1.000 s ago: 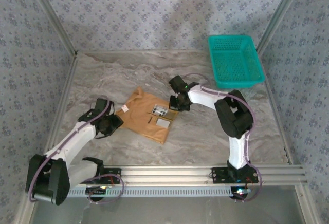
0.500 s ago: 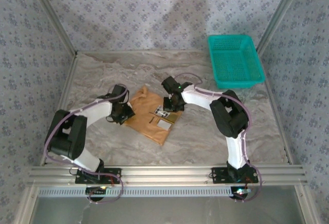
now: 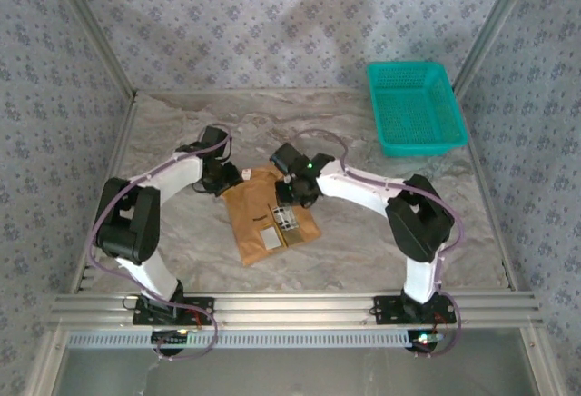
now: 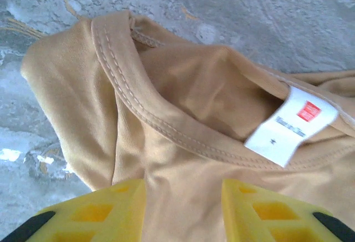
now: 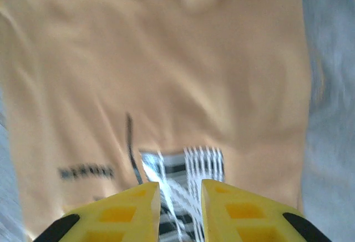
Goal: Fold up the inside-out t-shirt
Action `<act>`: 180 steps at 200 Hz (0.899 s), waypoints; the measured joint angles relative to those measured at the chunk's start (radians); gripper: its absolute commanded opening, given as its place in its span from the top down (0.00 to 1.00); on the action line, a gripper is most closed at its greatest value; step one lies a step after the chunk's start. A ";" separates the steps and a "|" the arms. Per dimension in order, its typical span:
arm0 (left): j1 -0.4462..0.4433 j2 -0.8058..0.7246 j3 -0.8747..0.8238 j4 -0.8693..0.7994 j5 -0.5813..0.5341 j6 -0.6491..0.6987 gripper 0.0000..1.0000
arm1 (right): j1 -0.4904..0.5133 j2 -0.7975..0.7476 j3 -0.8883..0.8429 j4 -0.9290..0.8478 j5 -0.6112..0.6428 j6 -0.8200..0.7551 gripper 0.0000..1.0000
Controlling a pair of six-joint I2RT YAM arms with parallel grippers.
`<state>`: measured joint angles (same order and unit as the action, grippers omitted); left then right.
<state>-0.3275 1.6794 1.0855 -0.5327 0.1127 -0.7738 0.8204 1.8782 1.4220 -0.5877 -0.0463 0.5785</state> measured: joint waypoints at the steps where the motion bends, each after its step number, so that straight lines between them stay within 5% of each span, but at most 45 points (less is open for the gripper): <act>1: 0.000 -0.002 0.000 0.000 0.000 0.000 0.60 | -0.001 0.003 0.005 0.001 0.000 -0.002 0.73; 55: 0.000 -0.057 -0.042 0.006 0.030 -0.001 0.60 | -0.064 0.299 0.333 -0.058 -0.021 -0.074 0.77; 100: 0.000 -0.145 -0.126 0.005 0.051 -0.012 0.60 | -0.209 0.446 0.551 -0.092 0.010 -0.071 0.76; 120: 0.008 -0.184 -0.139 0.005 0.061 -0.011 0.56 | -0.265 0.453 0.611 -0.087 0.009 -0.071 0.68; 142: 0.037 -0.220 -0.157 0.009 0.079 -0.002 0.48 | -0.283 0.448 0.634 -0.091 -0.007 -0.082 0.46; 180: 0.133 -0.288 -0.229 0.032 0.153 0.034 0.45 | -0.266 0.408 0.517 -0.101 -0.089 -0.104 0.33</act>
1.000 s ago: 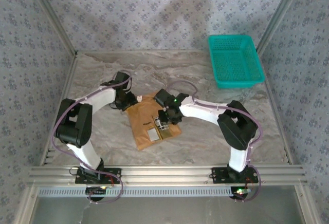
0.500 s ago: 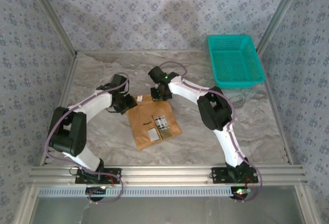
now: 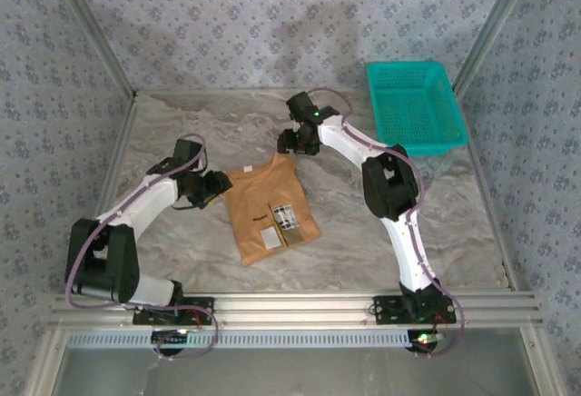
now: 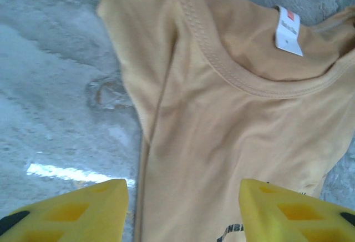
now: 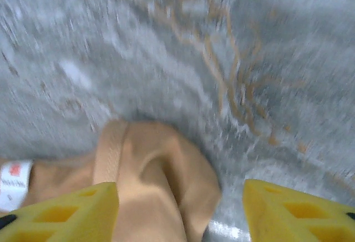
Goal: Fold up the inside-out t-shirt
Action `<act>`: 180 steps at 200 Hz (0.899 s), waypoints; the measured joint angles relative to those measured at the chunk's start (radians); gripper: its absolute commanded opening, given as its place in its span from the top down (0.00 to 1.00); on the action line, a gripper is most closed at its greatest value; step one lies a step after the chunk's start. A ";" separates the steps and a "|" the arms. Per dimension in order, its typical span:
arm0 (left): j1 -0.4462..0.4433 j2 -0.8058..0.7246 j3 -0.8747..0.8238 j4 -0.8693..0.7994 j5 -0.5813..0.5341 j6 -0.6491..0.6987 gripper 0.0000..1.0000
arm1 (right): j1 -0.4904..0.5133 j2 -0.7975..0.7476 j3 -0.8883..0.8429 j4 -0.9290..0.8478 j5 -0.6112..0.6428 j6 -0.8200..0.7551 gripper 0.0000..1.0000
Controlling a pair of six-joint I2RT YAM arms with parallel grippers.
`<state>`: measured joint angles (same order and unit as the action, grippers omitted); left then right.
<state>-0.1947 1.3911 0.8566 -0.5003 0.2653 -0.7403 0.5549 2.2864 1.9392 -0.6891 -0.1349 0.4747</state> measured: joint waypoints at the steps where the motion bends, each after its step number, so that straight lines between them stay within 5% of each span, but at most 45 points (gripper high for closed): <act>1: 0.002 -0.002 -0.001 0.000 0.002 0.000 0.45 | 0.001 -0.001 -0.003 0.000 -0.001 0.001 0.33; 49: 0.072 -0.105 -0.016 -0.001 0.013 0.045 0.47 | 0.047 -0.007 -0.099 0.000 -0.015 -0.021 0.36; 109: 0.165 -0.172 -0.142 0.072 0.069 0.051 0.40 | 0.070 0.005 -0.100 0.013 -0.015 -0.035 0.93; 180: 0.092 0.022 -0.166 0.314 0.140 0.014 0.43 | 0.042 -0.087 -0.251 0.056 -0.019 -0.023 0.95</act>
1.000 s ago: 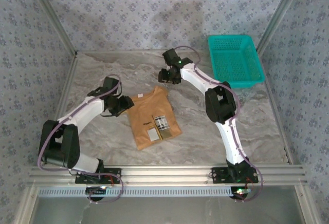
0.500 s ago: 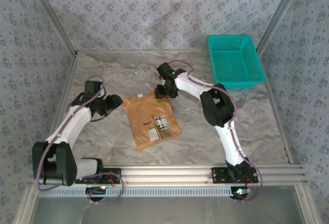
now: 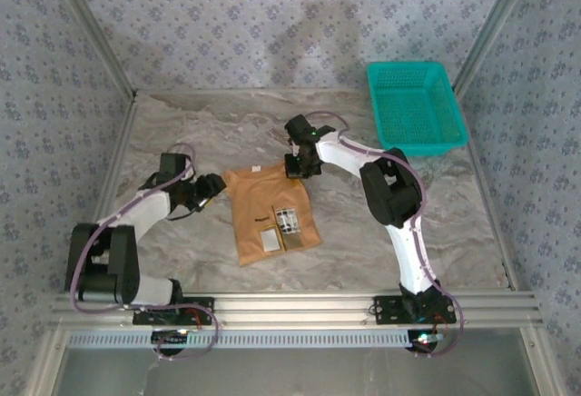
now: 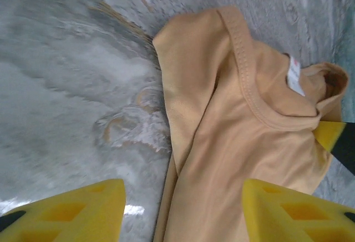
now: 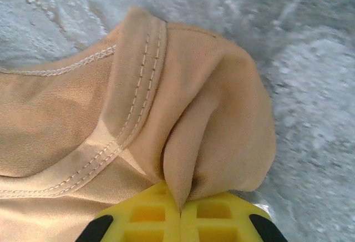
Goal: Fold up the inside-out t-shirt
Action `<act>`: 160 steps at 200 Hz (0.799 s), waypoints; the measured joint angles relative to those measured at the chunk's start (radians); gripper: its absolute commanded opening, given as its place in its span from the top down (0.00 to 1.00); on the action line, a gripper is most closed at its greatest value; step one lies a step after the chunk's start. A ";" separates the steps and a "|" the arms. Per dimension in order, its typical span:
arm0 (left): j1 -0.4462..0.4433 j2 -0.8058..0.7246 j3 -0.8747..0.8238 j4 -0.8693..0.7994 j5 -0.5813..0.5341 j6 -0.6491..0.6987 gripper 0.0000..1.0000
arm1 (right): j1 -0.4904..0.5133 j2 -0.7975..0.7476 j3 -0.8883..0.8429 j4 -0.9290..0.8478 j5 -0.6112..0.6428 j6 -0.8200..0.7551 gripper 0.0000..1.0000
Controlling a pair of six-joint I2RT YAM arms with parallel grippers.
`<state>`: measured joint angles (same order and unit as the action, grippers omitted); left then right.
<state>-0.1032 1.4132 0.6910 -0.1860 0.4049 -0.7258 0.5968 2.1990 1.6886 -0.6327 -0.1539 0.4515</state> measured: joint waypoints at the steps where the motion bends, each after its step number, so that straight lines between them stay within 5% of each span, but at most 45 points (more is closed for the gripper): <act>1: -0.001 0.004 0.002 0.002 0.000 0.000 0.43 | 0.000 0.000 0.000 0.000 0.000 0.000 0.95; 142: -0.136 0.395 0.286 0.122 0.013 0.012 0.48 | -0.019 0.000 -0.004 0.008 -0.034 -0.001 0.96; 160: -0.150 0.403 0.297 0.116 0.003 0.021 0.64 | -0.024 0.000 -0.004 0.008 -0.045 0.000 0.96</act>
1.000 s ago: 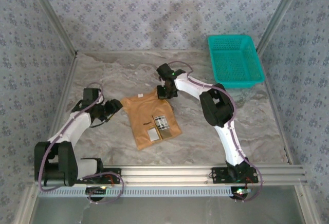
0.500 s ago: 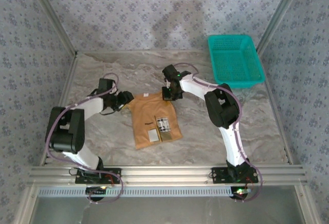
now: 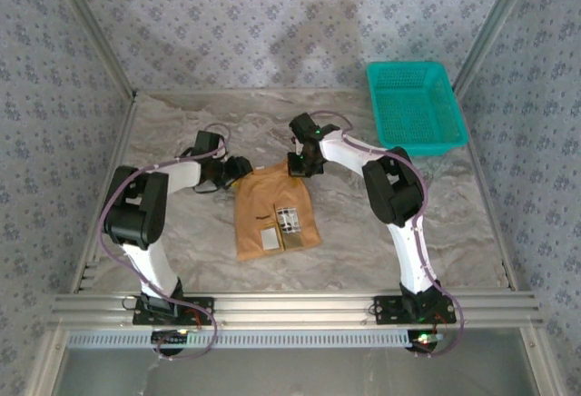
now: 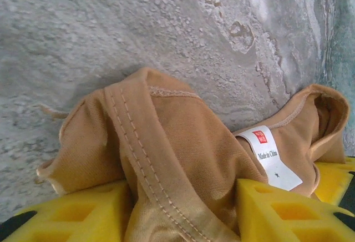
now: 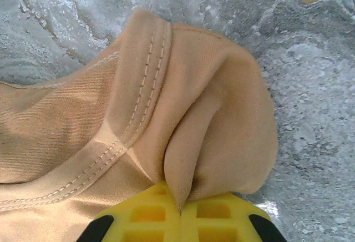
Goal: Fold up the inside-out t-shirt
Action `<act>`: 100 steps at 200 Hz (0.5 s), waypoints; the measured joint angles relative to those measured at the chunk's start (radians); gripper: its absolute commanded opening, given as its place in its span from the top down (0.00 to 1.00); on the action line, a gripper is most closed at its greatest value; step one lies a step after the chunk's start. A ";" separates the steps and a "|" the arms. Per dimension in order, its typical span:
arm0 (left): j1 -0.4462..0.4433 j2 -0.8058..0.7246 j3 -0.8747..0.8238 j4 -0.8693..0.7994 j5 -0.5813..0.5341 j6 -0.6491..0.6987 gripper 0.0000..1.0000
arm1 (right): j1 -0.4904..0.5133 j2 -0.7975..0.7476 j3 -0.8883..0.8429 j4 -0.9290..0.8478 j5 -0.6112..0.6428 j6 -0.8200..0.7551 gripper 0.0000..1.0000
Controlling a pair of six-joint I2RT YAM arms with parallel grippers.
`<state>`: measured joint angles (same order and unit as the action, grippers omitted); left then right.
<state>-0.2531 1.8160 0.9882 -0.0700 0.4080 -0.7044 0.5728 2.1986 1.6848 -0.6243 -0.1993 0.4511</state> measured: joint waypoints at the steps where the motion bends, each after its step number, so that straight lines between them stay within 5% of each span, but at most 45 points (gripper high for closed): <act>1: -0.001 0.000 0.000 0.000 0.000 0.000 0.66 | -0.001 0.000 0.000 0.000 0.000 0.000 0.96; 17: -0.016 0.022 0.006 0.001 0.000 -0.006 1.00 | -0.006 0.000 0.001 0.000 -0.008 0.000 0.96; 100: -0.022 0.005 0.096 -0.063 0.053 -0.042 1.00 | -0.047 -0.047 0.000 0.003 -0.044 -0.012 1.00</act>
<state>-0.2749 1.8206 1.0843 -0.1326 0.4606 -0.7464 0.5255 2.1517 1.6852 -0.6209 -0.2436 0.4393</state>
